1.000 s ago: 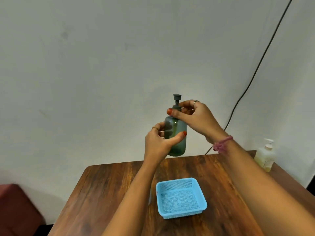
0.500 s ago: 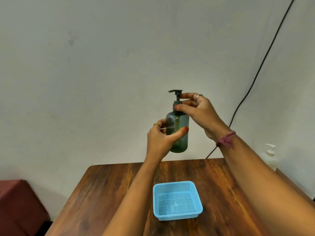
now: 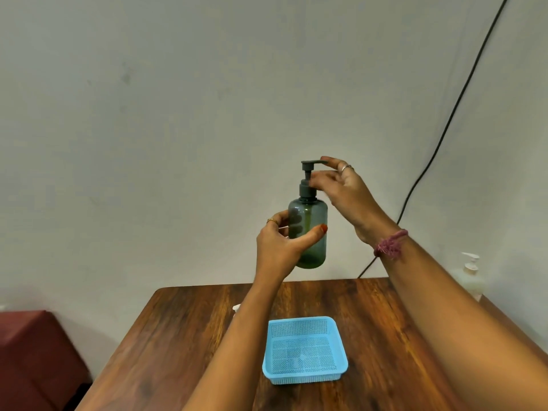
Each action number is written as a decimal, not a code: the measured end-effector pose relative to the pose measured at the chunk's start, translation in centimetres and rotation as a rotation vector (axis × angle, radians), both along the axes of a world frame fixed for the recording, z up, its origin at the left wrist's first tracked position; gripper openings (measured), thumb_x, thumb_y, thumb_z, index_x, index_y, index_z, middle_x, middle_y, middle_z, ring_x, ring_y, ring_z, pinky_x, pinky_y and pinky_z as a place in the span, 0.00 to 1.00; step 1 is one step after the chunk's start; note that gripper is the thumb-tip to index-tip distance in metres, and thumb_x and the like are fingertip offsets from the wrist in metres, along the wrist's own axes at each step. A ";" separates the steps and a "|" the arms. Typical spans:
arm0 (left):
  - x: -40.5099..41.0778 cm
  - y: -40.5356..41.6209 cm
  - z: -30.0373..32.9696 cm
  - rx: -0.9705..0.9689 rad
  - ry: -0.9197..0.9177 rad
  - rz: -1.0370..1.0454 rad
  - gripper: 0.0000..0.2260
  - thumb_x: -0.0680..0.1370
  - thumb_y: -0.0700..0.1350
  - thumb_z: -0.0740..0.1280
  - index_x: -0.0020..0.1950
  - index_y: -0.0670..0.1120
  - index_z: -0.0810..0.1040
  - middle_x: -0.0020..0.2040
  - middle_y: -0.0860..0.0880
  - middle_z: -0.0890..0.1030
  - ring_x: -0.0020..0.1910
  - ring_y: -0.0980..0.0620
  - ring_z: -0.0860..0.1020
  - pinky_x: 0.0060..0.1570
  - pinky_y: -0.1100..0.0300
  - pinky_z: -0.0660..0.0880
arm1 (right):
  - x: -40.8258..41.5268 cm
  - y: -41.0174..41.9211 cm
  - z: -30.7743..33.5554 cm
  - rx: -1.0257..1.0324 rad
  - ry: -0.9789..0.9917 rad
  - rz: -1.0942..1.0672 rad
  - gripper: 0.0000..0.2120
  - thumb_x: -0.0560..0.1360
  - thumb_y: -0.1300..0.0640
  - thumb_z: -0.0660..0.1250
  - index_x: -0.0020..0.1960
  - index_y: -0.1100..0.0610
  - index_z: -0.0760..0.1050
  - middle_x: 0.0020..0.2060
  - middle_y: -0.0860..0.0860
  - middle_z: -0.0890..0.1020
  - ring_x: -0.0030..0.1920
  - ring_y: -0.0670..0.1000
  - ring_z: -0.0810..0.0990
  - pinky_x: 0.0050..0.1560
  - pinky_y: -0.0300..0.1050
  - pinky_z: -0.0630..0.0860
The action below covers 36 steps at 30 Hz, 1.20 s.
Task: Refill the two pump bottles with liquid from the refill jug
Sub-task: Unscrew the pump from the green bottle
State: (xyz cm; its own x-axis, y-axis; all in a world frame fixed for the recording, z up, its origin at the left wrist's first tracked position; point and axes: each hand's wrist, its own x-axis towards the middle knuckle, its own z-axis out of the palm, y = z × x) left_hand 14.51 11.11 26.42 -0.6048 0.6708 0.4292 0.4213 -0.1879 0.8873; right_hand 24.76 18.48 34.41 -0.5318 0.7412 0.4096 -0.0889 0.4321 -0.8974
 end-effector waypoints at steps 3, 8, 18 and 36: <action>0.2 0.1 0.0 -0.004 0.008 0.004 0.31 0.67 0.53 0.77 0.66 0.46 0.72 0.60 0.51 0.78 0.54 0.54 0.77 0.46 0.69 0.76 | 0.2 -0.1 -0.2 0.071 -0.042 -0.039 0.26 0.71 0.52 0.73 0.65 0.53 0.68 0.48 0.50 0.79 0.49 0.46 0.80 0.49 0.39 0.77; 0.3 0.2 -0.1 -0.006 0.004 0.009 0.31 0.67 0.53 0.77 0.67 0.46 0.72 0.60 0.51 0.78 0.55 0.53 0.77 0.46 0.69 0.76 | 0.5 0.3 0.0 -0.004 -0.003 0.019 0.20 0.77 0.55 0.64 0.68 0.52 0.67 0.48 0.46 0.82 0.51 0.42 0.78 0.42 0.32 0.69; 0.5 0.6 -0.7 -0.015 0.009 0.017 0.32 0.66 0.53 0.77 0.67 0.46 0.72 0.60 0.51 0.78 0.56 0.52 0.78 0.47 0.68 0.76 | 0.9 0.6 -0.4 -0.010 -0.012 -0.005 0.23 0.77 0.56 0.64 0.70 0.52 0.64 0.46 0.45 0.82 0.48 0.39 0.76 0.41 0.30 0.66; 0.8 0.2 -1.6 -0.053 0.020 0.017 0.32 0.67 0.52 0.77 0.67 0.47 0.71 0.61 0.51 0.76 0.55 0.55 0.75 0.43 0.73 0.74 | 0.9 0.6 -1.5 0.033 -0.019 -0.054 0.26 0.69 0.55 0.75 0.64 0.55 0.70 0.50 0.51 0.83 0.51 0.49 0.82 0.48 0.36 0.76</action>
